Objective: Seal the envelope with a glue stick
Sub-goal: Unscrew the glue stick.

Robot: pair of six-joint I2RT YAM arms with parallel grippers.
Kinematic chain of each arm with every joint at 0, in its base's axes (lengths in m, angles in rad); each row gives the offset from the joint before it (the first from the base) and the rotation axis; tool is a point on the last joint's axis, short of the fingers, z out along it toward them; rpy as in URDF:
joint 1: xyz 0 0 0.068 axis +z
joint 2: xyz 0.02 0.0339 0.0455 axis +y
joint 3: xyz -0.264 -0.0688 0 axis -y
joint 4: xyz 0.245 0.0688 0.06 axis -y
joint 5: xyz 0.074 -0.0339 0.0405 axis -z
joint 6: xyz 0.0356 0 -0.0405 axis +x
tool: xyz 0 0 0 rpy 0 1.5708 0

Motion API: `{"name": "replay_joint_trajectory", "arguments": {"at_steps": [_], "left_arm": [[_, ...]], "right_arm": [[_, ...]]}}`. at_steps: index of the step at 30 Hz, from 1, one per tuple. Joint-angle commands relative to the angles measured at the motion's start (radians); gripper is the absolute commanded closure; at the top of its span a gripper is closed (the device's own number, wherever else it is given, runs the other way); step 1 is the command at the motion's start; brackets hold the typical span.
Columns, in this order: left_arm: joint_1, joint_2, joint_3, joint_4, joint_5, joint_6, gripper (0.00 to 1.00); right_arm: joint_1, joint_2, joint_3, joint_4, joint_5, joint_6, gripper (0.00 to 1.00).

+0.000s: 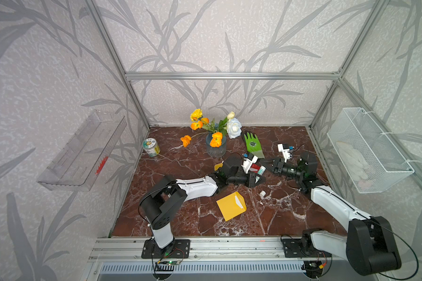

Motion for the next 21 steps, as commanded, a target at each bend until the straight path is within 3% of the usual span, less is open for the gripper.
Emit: {"name": "replay_joint_trajectory", "arguments": {"at_steps": [1, 11, 21], "left_arm": [[0.005, -0.019, -0.011, 0.122, 0.037, -0.051, 1.00], [0.005, -0.019, 0.002, 0.122, 0.037, -0.042, 1.00], [0.004, -0.014, -0.012, 0.129, 0.031, -0.042, 1.00]], "right_arm": [[-0.007, -0.015, -0.018, 0.067, -0.061, 0.016, 0.53], [-0.006, 0.006, -0.038, 0.121, -0.068, 0.047, 0.54], [-0.006, 0.023, -0.029, 0.144, -0.072, 0.066, 0.72]]}}
